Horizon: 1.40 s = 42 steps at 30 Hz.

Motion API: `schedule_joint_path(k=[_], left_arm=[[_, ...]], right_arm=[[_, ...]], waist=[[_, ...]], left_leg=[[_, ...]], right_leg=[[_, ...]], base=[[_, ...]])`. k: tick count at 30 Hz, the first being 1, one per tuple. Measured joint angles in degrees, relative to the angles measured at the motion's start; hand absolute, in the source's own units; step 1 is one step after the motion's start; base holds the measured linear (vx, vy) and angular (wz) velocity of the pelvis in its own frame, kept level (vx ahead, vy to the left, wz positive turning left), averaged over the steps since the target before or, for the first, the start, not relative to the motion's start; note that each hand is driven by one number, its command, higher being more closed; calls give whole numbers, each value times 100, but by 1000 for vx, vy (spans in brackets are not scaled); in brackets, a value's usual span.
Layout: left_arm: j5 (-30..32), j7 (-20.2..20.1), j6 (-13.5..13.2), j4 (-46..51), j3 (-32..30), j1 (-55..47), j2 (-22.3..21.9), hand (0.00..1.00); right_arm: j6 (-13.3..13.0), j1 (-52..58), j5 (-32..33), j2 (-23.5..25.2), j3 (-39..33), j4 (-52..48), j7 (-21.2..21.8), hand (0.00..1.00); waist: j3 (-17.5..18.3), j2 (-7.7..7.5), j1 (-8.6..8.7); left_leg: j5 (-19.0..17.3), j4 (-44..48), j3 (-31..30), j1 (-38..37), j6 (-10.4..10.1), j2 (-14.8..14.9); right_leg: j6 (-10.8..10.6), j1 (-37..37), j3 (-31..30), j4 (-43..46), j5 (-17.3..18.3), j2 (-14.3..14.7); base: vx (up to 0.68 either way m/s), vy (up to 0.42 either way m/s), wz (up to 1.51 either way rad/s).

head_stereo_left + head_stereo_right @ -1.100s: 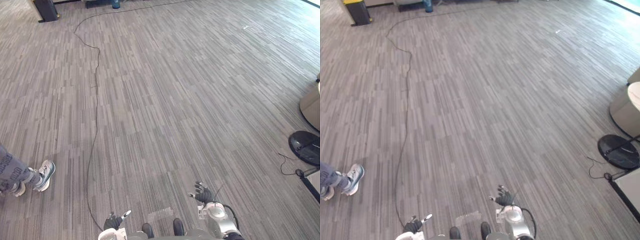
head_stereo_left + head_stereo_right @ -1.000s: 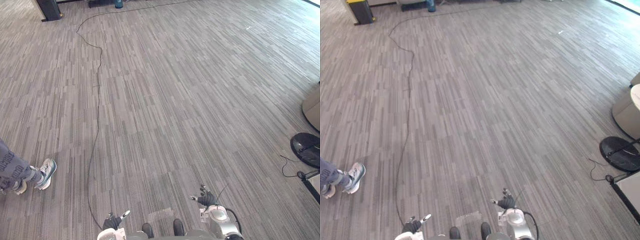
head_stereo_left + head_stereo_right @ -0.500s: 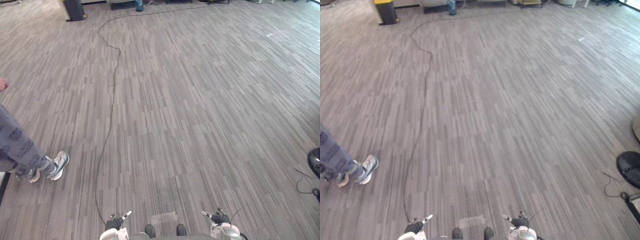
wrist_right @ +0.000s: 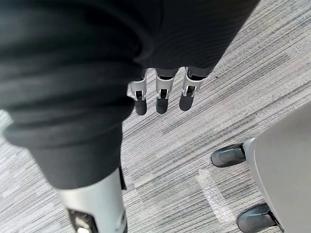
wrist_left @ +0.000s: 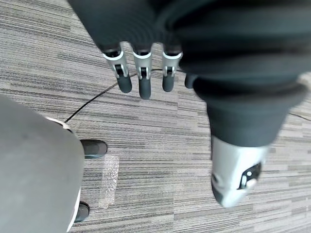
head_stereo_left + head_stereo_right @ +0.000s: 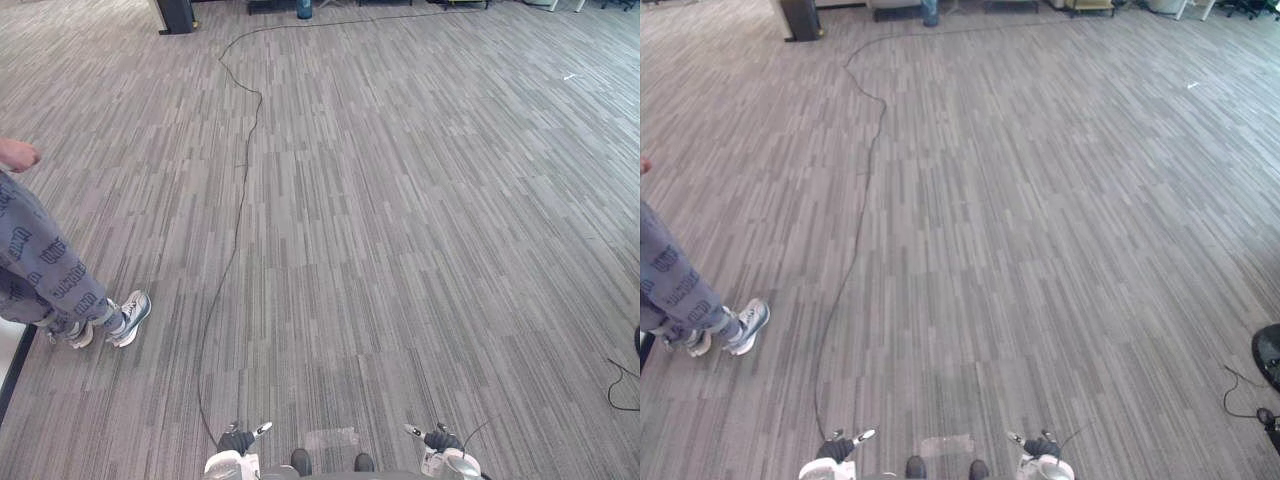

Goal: Pick up cushions and gather them together orderly.

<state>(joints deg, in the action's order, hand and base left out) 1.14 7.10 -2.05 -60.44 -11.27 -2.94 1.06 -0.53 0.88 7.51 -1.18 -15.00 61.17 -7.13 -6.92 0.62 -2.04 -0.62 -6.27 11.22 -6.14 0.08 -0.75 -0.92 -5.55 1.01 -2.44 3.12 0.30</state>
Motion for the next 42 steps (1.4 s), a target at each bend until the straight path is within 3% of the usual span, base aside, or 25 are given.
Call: schedule_joint_path(k=[16, 19, 21, 24, 25, 26, 27, 29, 31, 32, 33, 34, 36, 37, 38, 39, 41, 42], left_arm=[[51, 3, -2, 9, 215, 12, 58, 0], [29, 16, -2, 60, 81, 26, 36, 0], [-31, 19, -1, 203, -138, 24, 30, 0], [-264, 21, -5, 558, -611, 3, -113, 0], [-294, 21, -7, 611, -675, 3, -136, 0], [-476, 21, -23, 814, -863, -27, -227, 0], [-514, 19, -26, 830, -895, -35, -235, 0], [-683, 13, -38, 874, -963, -60, -270, 0], [-767, 4, -48, 916, -985, -60, -271, 0], [-813, 3, -70, 926, -983, -62, -281, 0], [-849, 0, -114, 917, -977, -65, -294, 0], [-860, 2, -129, 892, -971, -74, -289, 0], [-846, 16, -132, 886, -986, -73, -215, 0], [-840, 23, -129, 869, -1009, -72, -193, 0], [-810, 23, -122, 846, -1007, -59, -173, 0], [-727, 28, -81, 706, -823, 3, -43, 0], [-634, 32, -6, 609, -662, 21, 37, 0], [-564, 37, 24, 584, -615, 48, 17, 0]], right_arm=[[-16, -33, -4, -111, 222, 79, 2, 0], [-20, -101, -3, -110, 223, 52, 0, 0], [-42, -97, -1, -93, 222, 14, -1, 0], [-74, -6, 46, -101, 229, -207, -25, 0], [-79, 3, 48, -105, 231, -209, -29, 0], [-77, 22, 90, -124, 234, -250, -69, 0], [-75, 52, 122, -124, 234, -287, -84, 0], [-72, 141, 164, -112, 235, -401, -98, 0], [-67, 135, 165, -107, 235, -400, -98, 0], [-65, 123, 162, -105, 235, -401, -97, 0], [-62, 125, 158, -107, 221, -384, -97, 0], [-48, 140, 153, -101, 205, -367, -95, 0], [-38, 163, 136, 60, 148, -362, -78, 0], [-47, 181, 125, 158, 86, -403, -64, 0], [-45, 180, 127, 179, 55, -400, -58, 0], [-50, 182, 136, 214, -68, -408, -45, 0], [-63, 182, 136, 196, -62, -428, -27, 0], [-72, 185, 134, 155, -49, -526, 3, 0]], waist=[[-36, -41, 14], [-126, -25, 16], [-202, -84, 15], [-417, 5, -17], [-441, -12, -17], [-514, -20, -90], [-507, -7, -107], [-495, -5, -128], [-489, -19, -151], [-476, -35, -179], [-466, -38, -199], [-415, -109, -208], [-298, -253, -211], [-237, -358, -241], [-233, -385, -244], [-235, -455, -207], [-249, -482, -133], [-274, -431, -102]], left_leg=[[-19, 30, -72, 18, 41, -97], [-24, 42, -45, 160, 30, -54], [-295, 624, -6, 520, 1, -29], [-1251, 3300, 75, 1629, -129, 382], [-1252, 3654, 90, 1776, -127, 433], [-1319, 4751, 256, 2245, -141, 723], [-1383, 4889, 332, 2319, -157, 817], [-1476, 4573, 576, 2519, -209, 1046], [-1413, 4112, 566, 2660, -182, 999], [-1144, 3490, 558, 2792, -227, 920], [-604, 2931, 563, 2804, -272, 854], [-458, 2977, 612, 2790, -98, 705], [-855, 3188, 811, 2820, 38, 580], [-1072, 3301, 899, 2728, 176, 507], [-1139, 3298, 915, 2640, 206, 472], [-1382, 3127, 932, 2172, 274, 296], [-1521, 2897, 897, 1677, 301, 154], [-1631, 2619, 882, 1101, 293, 82]], right_leg=[[-54, 7, 27, -34, 37, -92], [-21, 317, 25, 426, 251, -69], [30, 621, 37, 889, 485, -113], [159, 736, 174, 1532, 1022, -66], [171, 718, 185, 1568, 1062, -68], [230, 552, 233, 1606, 1185, -61], [235, 499, 242, 1604, 1222, -61], [176, 214, 256, 1529, 1391, -211], [87, 117, 238, 1434, 1459, -372], [-32, 46, 195, 1332, 1535, -553], [-166, -44, 115, 1199, 1650, -714], [-210, -138, 51, 1117, 1721, -856], [-113, -114, -77, 1237, 1522, -1056], [-328, 64, -196, 1741, 1370, -1176], [-382, 133, -222, 2004, 1340, -1210], [-792, 668, -405, 3608, 921, -1306], [-1002, 1140, -576, 5035, 428, -1319], [-906, 1607, -536, 6163, 482, -1275]], base=[[-8, -1, 2], [4, -36, 0], [16, -49, 6], [-16, -60, 14], [40, 0, 25], [89, 30, 12], [130, 43, 17], [261, 99, 15], [327, 191, -4], [453, 335, -22], [475, 374, -27], [352, 283, -18], [568, 311, -20], [711, 364, -24], [793, 418, -9], [453, 215, 6], [487, 178, 12], [526, 148, 4]])
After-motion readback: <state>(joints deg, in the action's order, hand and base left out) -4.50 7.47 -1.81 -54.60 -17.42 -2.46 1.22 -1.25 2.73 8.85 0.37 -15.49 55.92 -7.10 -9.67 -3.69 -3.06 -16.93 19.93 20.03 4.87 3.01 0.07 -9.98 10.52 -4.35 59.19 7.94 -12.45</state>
